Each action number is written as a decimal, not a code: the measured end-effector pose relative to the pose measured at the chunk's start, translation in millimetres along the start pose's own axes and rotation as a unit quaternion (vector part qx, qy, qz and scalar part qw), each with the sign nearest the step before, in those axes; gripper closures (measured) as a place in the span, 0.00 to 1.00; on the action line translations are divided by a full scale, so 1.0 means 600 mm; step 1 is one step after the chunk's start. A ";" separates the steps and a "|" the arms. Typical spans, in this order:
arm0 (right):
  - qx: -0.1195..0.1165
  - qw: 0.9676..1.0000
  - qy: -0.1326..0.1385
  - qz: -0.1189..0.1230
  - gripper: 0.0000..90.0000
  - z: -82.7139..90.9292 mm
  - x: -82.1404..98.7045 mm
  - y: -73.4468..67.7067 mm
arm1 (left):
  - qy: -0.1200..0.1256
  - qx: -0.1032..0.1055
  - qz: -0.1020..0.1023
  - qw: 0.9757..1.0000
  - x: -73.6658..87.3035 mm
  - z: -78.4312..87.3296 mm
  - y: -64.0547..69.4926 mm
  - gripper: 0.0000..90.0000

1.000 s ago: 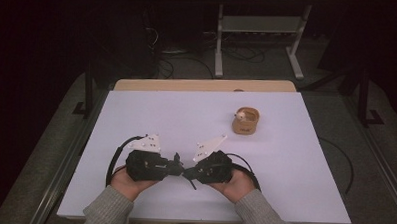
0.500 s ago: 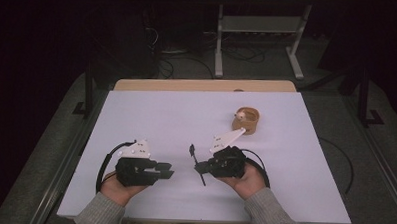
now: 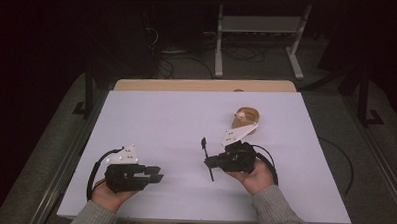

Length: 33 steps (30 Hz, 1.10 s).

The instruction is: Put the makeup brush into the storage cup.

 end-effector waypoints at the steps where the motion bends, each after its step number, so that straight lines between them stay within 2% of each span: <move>1: 0.002 1.000 0.002 -0.004 0.94 0.005 0.000 0.005 | 0.001 0.001 0.003 1.000 0.003 0.001 -0.001 0.74; 2: 0.002 1.000 0.002 -0.004 0.94 0.005 0.000 0.005 | 0.004 0.002 0.010 1.000 0.006 0.002 -0.001 0.74; 5: 0.005 1.000 0.004 -0.015 0.94 0.013 0.000 0.017 | 0.005 -0.004 0.013 1.000 0.013 0.005 -0.001 0.73; 9: 0.007 1.000 0.007 -0.019 0.94 0.021 -0.005 0.023 | 0.002 -0.009 0.001 1.000 0.015 0.006 -0.002 0.73; 13: 0.014 1.000 0.008 -0.020 0.94 0.034 -0.017 0.033 | -0.001 -0.018 -0.001 1.000 0.018 0.009 -0.002 0.73; 21: 0.030 0.999 0.022 -0.027 0.94 0.067 -0.038 0.050 | 0.002 -0.025 0.007 1.000 0.022 0.011 -0.004 0.71; 26: 0.046 0.998 0.031 -0.031 0.94 0.092 -0.052 0.062 | -0.001 -0.027 0.004 1.000 0.023 0.013 -0.007 0.69; 33: 0.056 0.997 0.026 -0.037 0.94 0.106 -0.060 0.076 | 0.005 -0.035 0.006 0.999 0.021 0.020 -0.010 0.67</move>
Point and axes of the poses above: each handheld gripper's, and its own axes: z roughly backward along the jaws, x roughly out of its underside, y roughly to its right, the point moved 3 cm from there along -z, roughly forward along the jaws, and after that the axes turned 10 degrees about -z, right-handed, at the moved point
